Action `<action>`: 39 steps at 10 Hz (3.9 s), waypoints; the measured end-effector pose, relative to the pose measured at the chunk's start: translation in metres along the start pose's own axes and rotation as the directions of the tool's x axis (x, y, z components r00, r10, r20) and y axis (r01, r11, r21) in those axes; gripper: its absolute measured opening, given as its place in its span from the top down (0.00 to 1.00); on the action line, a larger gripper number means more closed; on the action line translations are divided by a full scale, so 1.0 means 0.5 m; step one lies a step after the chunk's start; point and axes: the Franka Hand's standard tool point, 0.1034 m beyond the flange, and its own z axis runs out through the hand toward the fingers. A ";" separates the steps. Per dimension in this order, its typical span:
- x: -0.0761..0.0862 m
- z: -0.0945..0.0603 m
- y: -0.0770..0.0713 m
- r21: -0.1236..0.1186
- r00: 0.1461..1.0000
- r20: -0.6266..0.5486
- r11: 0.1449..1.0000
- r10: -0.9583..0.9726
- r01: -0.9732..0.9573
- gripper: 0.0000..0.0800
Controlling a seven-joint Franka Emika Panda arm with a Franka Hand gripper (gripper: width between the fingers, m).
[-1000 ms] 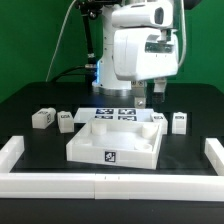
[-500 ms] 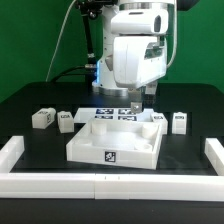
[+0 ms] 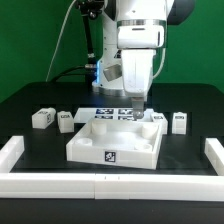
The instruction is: Assemble one leg
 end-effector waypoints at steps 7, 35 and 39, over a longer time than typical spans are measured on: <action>-0.017 0.008 -0.033 0.022 1.000 0.007 0.999 0.024 -0.024 0.19; -0.010 0.112 -0.100 0.138 1.000 0.012 0.990 -0.020 0.018 0.92; -0.004 0.113 -0.089 0.140 0.999 0.010 0.989 -0.038 0.036 0.92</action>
Offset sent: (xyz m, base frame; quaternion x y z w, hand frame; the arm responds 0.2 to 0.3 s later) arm 0.0000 0.0000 0.0000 0.0000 0.0000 0.0000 1.0000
